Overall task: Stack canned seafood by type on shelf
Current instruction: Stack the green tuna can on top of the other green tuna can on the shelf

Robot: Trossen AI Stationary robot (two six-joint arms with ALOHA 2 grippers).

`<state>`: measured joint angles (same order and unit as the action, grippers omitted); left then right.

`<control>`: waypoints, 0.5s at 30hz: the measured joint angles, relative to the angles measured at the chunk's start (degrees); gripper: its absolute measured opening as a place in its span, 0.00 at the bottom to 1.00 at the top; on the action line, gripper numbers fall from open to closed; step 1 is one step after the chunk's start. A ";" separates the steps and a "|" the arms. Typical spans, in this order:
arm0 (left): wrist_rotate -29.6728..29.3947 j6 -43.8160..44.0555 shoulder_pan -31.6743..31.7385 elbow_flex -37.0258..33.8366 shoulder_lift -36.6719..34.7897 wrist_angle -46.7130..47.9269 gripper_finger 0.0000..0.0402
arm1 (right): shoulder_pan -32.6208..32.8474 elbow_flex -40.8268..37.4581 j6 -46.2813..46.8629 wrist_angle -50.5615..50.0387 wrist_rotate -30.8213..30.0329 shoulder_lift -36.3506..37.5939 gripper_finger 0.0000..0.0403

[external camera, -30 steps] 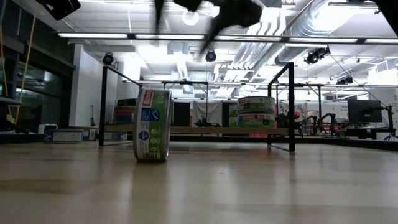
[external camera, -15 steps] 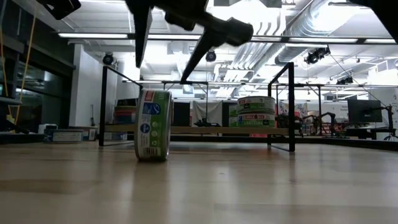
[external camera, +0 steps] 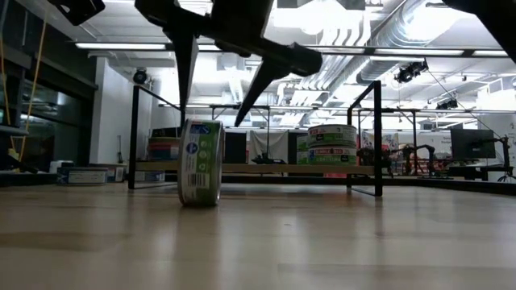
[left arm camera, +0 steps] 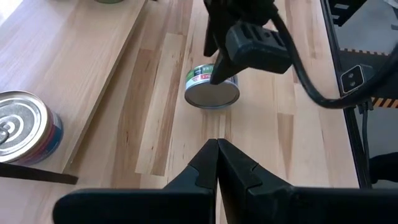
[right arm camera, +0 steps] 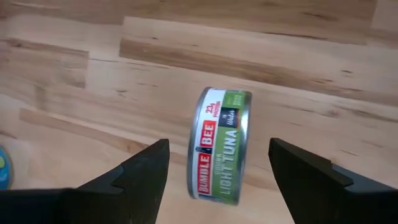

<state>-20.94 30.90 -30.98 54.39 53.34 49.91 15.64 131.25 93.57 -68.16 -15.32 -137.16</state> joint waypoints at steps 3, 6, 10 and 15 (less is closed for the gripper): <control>-0.01 0.18 0.00 0.00 0.00 0.00 0.00 | -0.32 -1.12 -0.53 -0.04 0.63 0.00 0.66; 0.01 0.59 0.00 0.00 0.00 -0.01 0.00 | -0.27 -2.83 -1.31 2.50 2.59 0.02 0.66; 0.01 0.59 0.00 0.00 0.00 0.00 0.00 | -0.22 -4.95 -2.28 6.32 3.51 0.02 0.66; 0.01 0.59 0.00 0.00 0.00 0.02 0.00 | -0.26 -7.21 -2.11 8.25 4.72 0.02 0.66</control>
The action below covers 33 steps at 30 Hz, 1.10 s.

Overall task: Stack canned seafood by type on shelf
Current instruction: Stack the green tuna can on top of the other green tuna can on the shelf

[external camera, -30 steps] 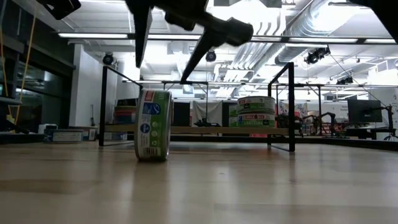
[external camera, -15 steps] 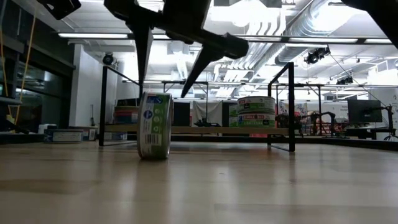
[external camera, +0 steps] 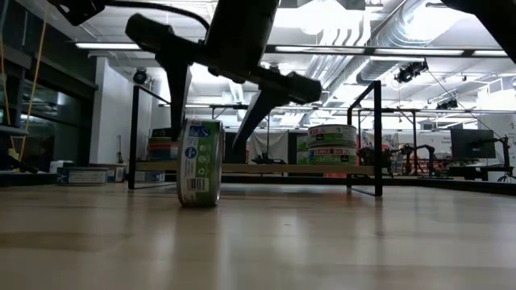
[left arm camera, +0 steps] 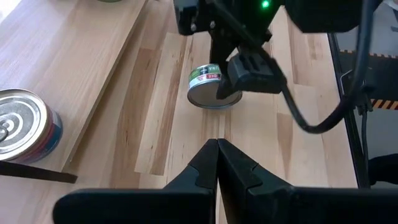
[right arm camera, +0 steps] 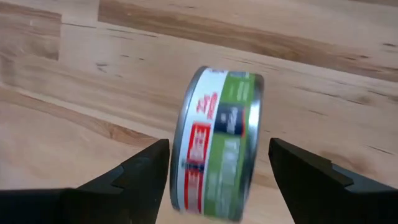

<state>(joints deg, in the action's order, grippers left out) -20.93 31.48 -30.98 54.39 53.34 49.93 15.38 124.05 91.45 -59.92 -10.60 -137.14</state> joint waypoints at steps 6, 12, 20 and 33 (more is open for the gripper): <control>-0.02 0.02 0.00 0.00 0.00 0.00 0.00 | -0.12 -1.09 0.00 1.03 0.34 0.00 0.64; -0.02 0.16 0.00 0.00 0.00 0.00 0.00 | -0.08 -1.18 -2.63 0.24 2.74 0.17 0.32; -0.03 0.99 0.00 0.02 0.01 -0.03 0.00 | -0.97 -1.22 -13.25 -8.79 2.29 8.87 0.27; -4.35 4.63 0.59 0.02 0.04 -4.22 0.00 | -15.56 -8.33 -23.13 -30.21 -18.07 35.57 0.27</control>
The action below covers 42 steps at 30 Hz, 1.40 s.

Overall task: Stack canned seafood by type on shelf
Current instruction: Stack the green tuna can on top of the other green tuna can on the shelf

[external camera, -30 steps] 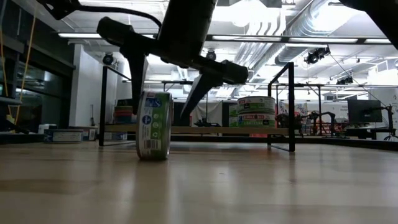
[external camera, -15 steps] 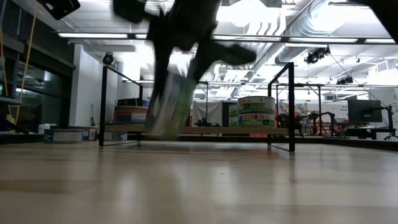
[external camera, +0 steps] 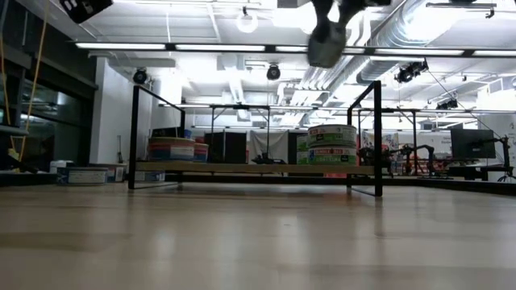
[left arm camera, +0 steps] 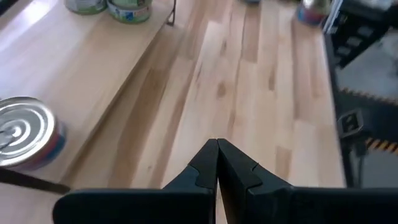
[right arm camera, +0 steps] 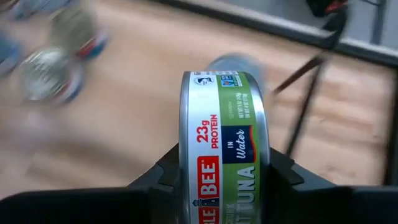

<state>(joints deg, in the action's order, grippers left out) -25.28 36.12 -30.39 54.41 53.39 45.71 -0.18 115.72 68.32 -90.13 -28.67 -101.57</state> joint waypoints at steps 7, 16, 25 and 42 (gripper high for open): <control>-0.65 5.73 0.00 0.00 -0.02 -7.45 0.00 | -20.54 -13.86 -18.25 14.39 7.39 14.73 0.27; -9.94 11.79 1.30 0.00 -0.02 -19.03 0.00 | -50.44 -23.53 -45.42 33.98 40.63 13.31 0.27; -13.91 18.36 1.51 0.00 -0.02 -24.18 0.00 | -60.02 -22.82 -63.47 38.12 69.94 -1.61 0.27; -13.81 21.75 1.31 0.00 -0.02 -25.44 0.00 | -58.11 -22.66 -90.32 33.98 83.72 -9.96 0.27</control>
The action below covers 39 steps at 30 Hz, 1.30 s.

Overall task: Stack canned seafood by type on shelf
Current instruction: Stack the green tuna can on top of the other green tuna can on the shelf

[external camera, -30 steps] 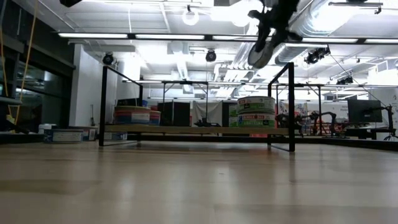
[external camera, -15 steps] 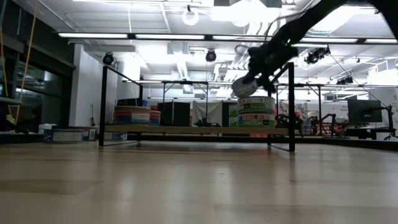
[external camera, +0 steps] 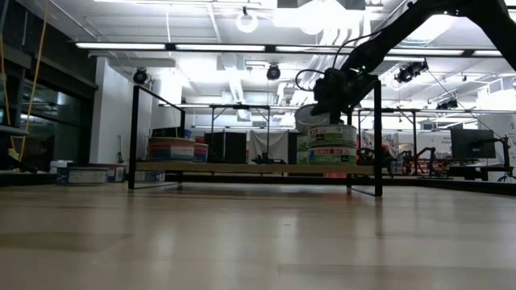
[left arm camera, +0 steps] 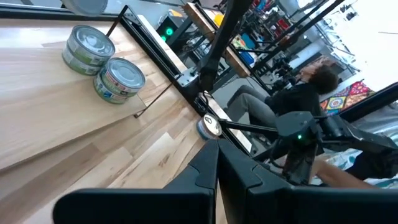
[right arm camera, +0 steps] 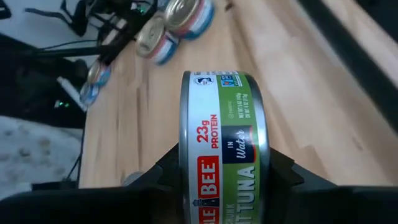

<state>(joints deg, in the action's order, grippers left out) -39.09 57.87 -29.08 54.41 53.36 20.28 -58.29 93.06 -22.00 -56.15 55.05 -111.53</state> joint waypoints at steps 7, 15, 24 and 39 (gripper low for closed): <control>0.00 0.95 0.02 0.00 0.00 0.02 0.00 | 0.01 0.00 1.45 0.80 8.72 -0.22 0.27; 0.02 3.40 0.02 0.00 0.00 -0.06 0.00 | -2.13 0.00 13.02 3.52 20.22 -6.57 0.27; 0.76 5.14 0.02 0.00 0.00 -0.57 0.00 | -2.06 0.00 5.10 -5.65 21.12 -8.41 0.27; 1.41 5.53 0.02 0.00 -0.02 -0.86 0.00 | 2.93 0.05 -6.48 -19.50 8.50 -8.39 0.27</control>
<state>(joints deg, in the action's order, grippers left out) -37.68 63.40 -29.06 54.41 53.34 19.42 -55.36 93.10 -28.48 -75.65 63.55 -119.92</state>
